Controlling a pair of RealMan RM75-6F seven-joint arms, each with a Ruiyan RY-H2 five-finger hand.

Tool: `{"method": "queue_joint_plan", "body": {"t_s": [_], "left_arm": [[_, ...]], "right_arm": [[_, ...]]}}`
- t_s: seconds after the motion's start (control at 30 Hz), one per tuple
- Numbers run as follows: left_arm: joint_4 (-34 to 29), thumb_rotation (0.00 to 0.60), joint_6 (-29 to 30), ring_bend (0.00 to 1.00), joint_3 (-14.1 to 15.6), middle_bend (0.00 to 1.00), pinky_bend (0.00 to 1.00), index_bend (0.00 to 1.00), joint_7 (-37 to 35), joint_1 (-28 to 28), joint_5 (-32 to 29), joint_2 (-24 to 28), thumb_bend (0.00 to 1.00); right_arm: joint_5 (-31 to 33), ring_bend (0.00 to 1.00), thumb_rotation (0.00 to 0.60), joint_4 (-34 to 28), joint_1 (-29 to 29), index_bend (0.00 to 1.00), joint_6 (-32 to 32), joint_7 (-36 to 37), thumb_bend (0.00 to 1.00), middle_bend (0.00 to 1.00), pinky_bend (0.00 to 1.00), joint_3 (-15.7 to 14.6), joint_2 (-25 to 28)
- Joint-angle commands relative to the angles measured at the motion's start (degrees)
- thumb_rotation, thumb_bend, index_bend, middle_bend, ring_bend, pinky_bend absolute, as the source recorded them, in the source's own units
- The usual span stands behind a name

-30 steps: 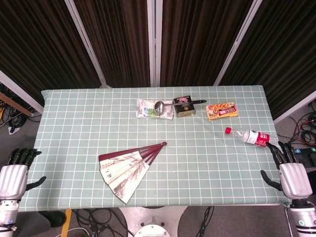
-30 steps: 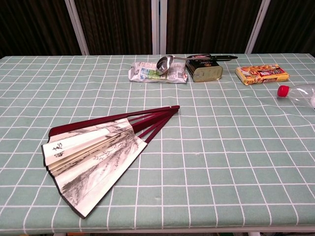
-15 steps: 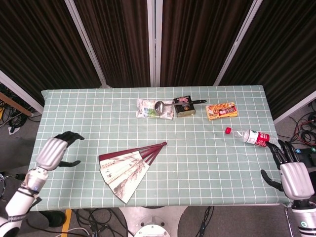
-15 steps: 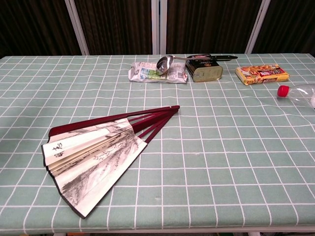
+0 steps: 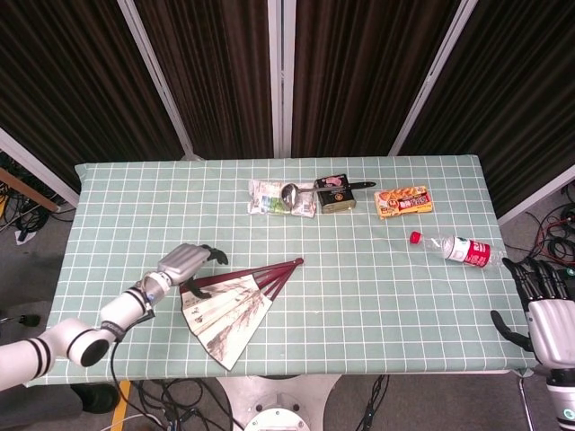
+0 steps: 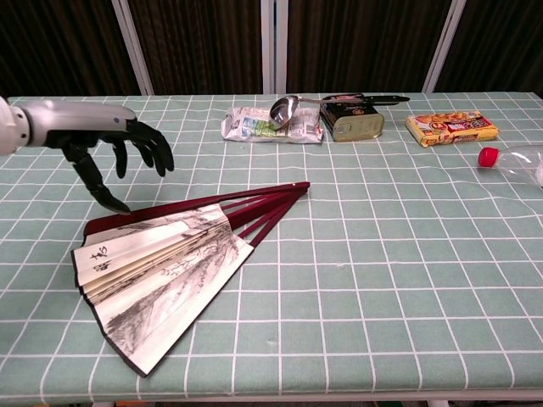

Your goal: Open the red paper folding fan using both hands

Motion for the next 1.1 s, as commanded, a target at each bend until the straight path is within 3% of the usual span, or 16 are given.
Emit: {"method": "queue_joint_plan", "body": {"t_s": [0.03, 0.37, 0.83, 1.1], "left_arm": [[2.4, 0.6, -2.47, 0.28, 0.22, 0.29, 0.43, 0.28, 1.08, -2.2, -4.13, -3.1, 0.16], [4.48, 0.6, -4.33, 0.33, 1.94, 0.31, 0.49, 0.28, 4.53, -5.08, -12.8, -4.73, 0.26], [5.73, 0.6, -4.55, 0.39, 3.76, 0.36, 0.56, 0.3, 6.13, -7.09, -17.05, -7.54, 0.31], [6.65, 0.6, -4.79, 0.5, 3.9, 0.48, 0.65, 0.41, 6.1, -7.95, -17.42, -8.59, 0.33]], "right_arm": [[0.08, 0.02, 0.6, 0.15, -0.07, 0.05, -0.01, 0.26, 0.23, 0.16, 0.0, 0.0, 0.0], [1.09, 0.02, 0.6, 1.09, -0.01, 0.05, -0.88, 1.12, 0.23, 0.16, 0.0, 0.22, -0.3], [2.63, 0.02, 0.6, 2.47, -0.08, 0.05, -1.72, 2.53, 0.24, 0.16, 0.0, 0.62, -1.03], [3.16, 0.02, 0.6, 2.83, -0.42, 0.05, -1.53, 2.9, 0.24, 0.16, 0.0, 0.8, -1.11]]}}
